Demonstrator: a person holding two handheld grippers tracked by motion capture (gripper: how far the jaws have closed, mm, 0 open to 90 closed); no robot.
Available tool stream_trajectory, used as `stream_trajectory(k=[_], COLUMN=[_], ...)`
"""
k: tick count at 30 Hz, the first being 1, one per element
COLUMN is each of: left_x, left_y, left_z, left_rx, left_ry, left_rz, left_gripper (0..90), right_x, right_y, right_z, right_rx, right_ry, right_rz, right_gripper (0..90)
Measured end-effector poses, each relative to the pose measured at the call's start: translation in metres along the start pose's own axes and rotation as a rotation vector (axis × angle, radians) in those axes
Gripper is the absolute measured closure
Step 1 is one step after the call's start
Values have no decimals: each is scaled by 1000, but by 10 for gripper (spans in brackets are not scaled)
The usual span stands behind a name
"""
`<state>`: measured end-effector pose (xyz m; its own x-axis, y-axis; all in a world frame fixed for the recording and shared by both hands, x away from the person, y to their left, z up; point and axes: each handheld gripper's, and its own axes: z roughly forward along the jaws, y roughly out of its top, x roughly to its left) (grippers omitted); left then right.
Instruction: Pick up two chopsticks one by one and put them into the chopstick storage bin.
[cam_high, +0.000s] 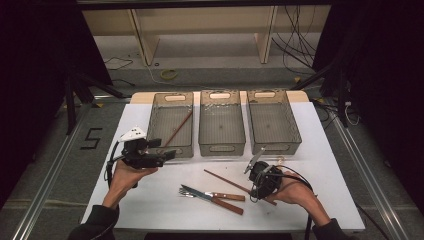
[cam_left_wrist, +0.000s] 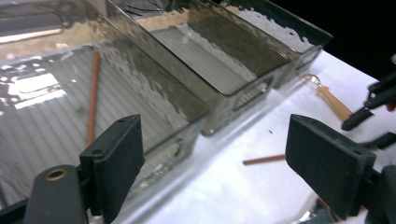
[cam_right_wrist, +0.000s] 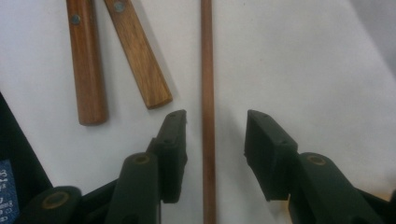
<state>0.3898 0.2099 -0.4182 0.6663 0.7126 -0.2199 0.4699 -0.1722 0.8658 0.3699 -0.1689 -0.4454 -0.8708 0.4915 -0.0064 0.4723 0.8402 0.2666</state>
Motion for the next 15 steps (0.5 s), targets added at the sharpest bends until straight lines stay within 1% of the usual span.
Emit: stream_trajectory(k=[1, 3, 6, 8, 9, 15], left_x=[-2, -6, -13, -17, -19, -25], left_y=[-2, -5, -9, -12, -13, -17], left_z=[0, 0, 1, 1, 0, 1], left_rx=[-1, -5, -4, -6, -7, -5], left_ry=[-1, -15, -24, -23, -23, -35], left_rz=[3, 1, 17, 31, 31, 42], left_gripper=[186, 187, 186, 184, 184, 178], right_x=[-1, 0, 0, 0, 0, 0], right_y=[0, 0, 1, 1, 2, 3], right_z=[1, 2, 4, 5, 6, 10], right_rx=[4, 19, 33, 37, 43, 60], right_ry=[-1, 0, 0, 0, 1, 1], right_rz=[-5, 1, -6, -7, -12, -23], right_gripper=[609, 625, 651, 669, 678, 728])
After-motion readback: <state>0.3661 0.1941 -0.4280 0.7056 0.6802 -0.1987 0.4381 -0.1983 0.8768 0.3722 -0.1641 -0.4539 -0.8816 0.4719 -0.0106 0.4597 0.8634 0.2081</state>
